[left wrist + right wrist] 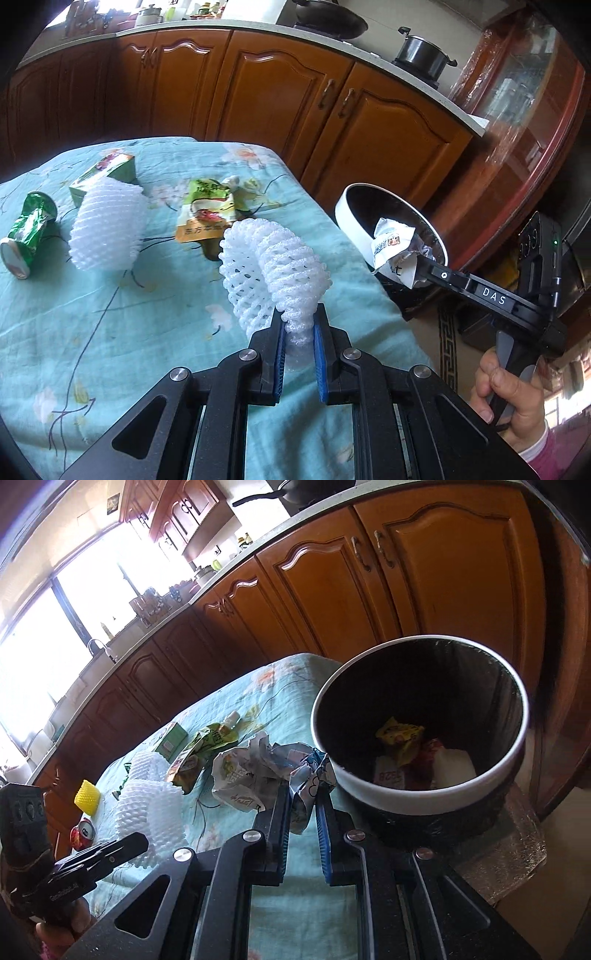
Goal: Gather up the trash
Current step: 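Carry the foam net and crumpled paper over the bin with both tools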
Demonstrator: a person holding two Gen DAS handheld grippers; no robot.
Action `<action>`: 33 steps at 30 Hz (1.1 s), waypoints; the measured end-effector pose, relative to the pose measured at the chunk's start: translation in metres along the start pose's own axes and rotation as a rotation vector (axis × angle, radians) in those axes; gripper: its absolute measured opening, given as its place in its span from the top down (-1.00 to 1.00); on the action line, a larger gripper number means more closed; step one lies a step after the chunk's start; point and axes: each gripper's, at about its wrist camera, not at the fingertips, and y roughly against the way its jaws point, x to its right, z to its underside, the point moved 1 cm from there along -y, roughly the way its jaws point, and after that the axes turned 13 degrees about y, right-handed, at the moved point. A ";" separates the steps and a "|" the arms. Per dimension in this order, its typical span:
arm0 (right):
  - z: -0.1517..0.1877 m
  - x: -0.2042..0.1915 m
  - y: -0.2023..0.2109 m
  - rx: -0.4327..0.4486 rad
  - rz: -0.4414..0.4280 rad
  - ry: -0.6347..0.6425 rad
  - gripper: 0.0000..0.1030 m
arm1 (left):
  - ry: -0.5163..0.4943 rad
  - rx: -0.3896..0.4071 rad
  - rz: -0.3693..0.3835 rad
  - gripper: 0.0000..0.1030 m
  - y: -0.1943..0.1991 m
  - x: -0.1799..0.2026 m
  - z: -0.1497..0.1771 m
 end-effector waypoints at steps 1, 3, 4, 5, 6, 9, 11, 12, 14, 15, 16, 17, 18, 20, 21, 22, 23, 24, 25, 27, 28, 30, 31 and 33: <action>-0.001 0.004 0.003 0.006 0.008 -0.004 0.73 | -0.009 -0.001 0.004 0.77 -0.004 0.004 -0.001; -0.002 0.014 0.010 0.017 0.025 -0.015 0.73 | -0.027 -0.003 0.007 0.77 -0.012 0.014 -0.006; -0.003 0.018 0.013 0.021 0.033 -0.020 0.73 | -0.033 -0.005 0.012 0.76 -0.016 0.018 -0.008; -0.004 0.023 0.016 0.026 0.041 -0.026 0.73 | -0.039 -0.007 0.016 0.76 -0.021 0.022 -0.009; -0.005 0.027 0.018 0.030 0.048 -0.030 0.73 | -0.047 -0.009 0.018 0.76 -0.026 0.028 -0.011; -0.007 0.040 0.024 0.041 0.069 -0.043 0.73 | -0.063 -0.018 0.029 0.76 -0.039 0.040 -0.015; -0.009 0.047 0.025 0.044 0.081 -0.048 0.73 | -0.074 -0.021 0.034 0.76 -0.047 0.048 -0.019; -0.010 0.050 0.025 0.045 0.085 -0.049 0.73 | -0.079 -0.022 0.037 0.76 -0.051 0.052 -0.021; -0.012 0.057 0.025 0.046 0.094 -0.054 0.73 | -0.090 -0.024 0.042 0.76 -0.058 0.059 -0.025; -0.013 0.059 0.025 0.046 0.097 -0.055 0.73 | -0.095 -0.026 0.046 0.76 -0.063 0.063 -0.027; -0.014 0.062 0.024 0.045 0.102 -0.057 0.73 | -0.100 -0.028 0.049 0.76 -0.067 0.066 -0.028; -0.014 0.064 0.024 0.045 0.106 -0.059 0.73 | -0.105 -0.031 0.051 0.76 -0.071 0.069 -0.029; -0.015 0.067 0.023 0.044 0.110 -0.064 0.73 | -0.109 -0.034 0.054 0.76 -0.075 0.072 -0.031; -0.016 0.073 0.023 0.042 0.119 -0.069 0.73 | -0.114 -0.043 0.059 0.76 -0.083 0.076 -0.032; -0.016 0.076 0.023 0.042 0.124 -0.070 0.73 | -0.117 -0.047 0.061 0.76 -0.087 0.079 -0.033; -0.017 0.080 0.023 0.041 0.127 -0.072 0.73 | -0.119 -0.051 0.063 0.76 -0.091 0.081 -0.034; -0.017 0.083 0.023 0.040 0.131 -0.073 0.73 | -0.120 -0.056 0.065 0.76 -0.095 0.084 -0.034; -0.018 0.085 0.023 0.040 0.137 -0.073 0.73 | -0.121 -0.060 0.066 0.76 -0.099 0.087 -0.035; -0.018 0.087 0.023 0.038 0.143 -0.072 0.73 | -0.124 -0.064 0.068 0.76 -0.104 0.090 -0.036; -0.019 0.091 0.021 0.034 0.150 -0.072 0.73 | -0.132 -0.070 0.070 0.76 -0.112 0.097 -0.038; -0.020 0.092 0.020 0.032 0.154 -0.072 0.73 | -0.136 -0.074 0.071 0.76 -0.117 0.101 -0.040; -0.021 0.095 0.020 0.028 0.160 -0.069 0.73 | -0.146 -0.081 0.073 0.76 -0.126 0.108 -0.043; -0.021 0.096 0.019 0.027 0.162 -0.069 0.72 | -0.149 -0.086 0.073 0.76 -0.131 0.111 -0.044; -0.023 0.099 0.018 0.022 0.166 -0.068 0.72 | -0.149 -0.094 0.075 0.76 -0.139 0.116 -0.047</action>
